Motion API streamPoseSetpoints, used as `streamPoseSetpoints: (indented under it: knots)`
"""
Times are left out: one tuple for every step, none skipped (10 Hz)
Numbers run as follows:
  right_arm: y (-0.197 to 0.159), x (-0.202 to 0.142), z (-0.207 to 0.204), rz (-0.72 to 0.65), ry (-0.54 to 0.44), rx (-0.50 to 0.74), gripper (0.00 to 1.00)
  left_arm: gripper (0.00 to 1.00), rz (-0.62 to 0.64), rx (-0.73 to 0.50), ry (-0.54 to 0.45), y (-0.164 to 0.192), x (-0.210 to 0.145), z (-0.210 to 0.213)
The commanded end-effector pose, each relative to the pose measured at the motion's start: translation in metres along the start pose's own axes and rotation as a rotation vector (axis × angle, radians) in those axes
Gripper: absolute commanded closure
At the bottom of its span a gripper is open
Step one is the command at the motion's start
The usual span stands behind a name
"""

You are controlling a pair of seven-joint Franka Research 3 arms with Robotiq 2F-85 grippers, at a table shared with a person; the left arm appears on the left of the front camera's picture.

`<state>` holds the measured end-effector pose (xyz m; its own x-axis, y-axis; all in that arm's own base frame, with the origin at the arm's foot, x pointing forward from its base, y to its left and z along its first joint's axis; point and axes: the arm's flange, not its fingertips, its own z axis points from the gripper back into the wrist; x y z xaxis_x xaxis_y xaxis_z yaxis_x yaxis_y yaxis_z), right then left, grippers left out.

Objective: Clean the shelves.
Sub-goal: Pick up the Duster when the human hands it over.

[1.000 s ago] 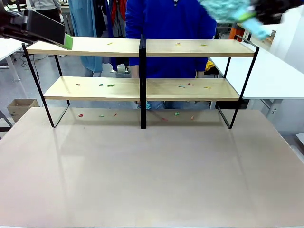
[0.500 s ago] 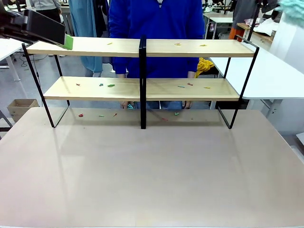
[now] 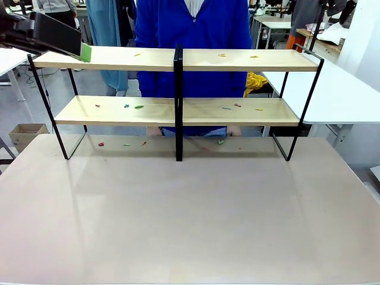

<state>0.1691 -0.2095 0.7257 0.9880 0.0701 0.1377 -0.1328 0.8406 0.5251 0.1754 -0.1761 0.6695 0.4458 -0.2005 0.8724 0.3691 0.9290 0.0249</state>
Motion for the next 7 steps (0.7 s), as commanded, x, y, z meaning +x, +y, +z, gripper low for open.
streamPoseSetpoints:
  knots:
    - [0.0165,0.0112,0.0025,0.004,0.026,-0.024,1.00,0.00,-0.011,0.002,0.001,0.0020,-0.0003,0.0002]
    - [0.0165,0.0112,0.0025,0.004,0.026,-0.024,1.00,0.00,-0.011,0.002,0.001,0.0020,-0.0003,0.0002]
    - [0.0165,0.0112,0.0025,0.004,0.026,-0.024,1.00,0.00,-0.011,0.002,0.001,0.0020,-0.0003,0.0002]
    - [0.0165,0.0112,0.0025,0.004,0.026,-0.024,1.00,0.00,-0.011,0.002,0.001,0.0020,-0.0003,0.0002]
    - [0.0165,0.0112,0.0025,0.004,0.026,-0.024,1.00,0.00,-0.011,0.002,0.001,0.0020,-0.0003,0.0002]
    - [0.0165,0.0112,0.0025,0.004,0.026,-0.024,1.00,0.00,-0.011,0.002,0.001,0.0020,-0.0003,0.0002]
    - [0.0165,0.0112,0.0025,0.004,0.026,-0.024,1.00,0.00,-0.011,0.002,0.001,0.0020,-0.0003,0.0002]
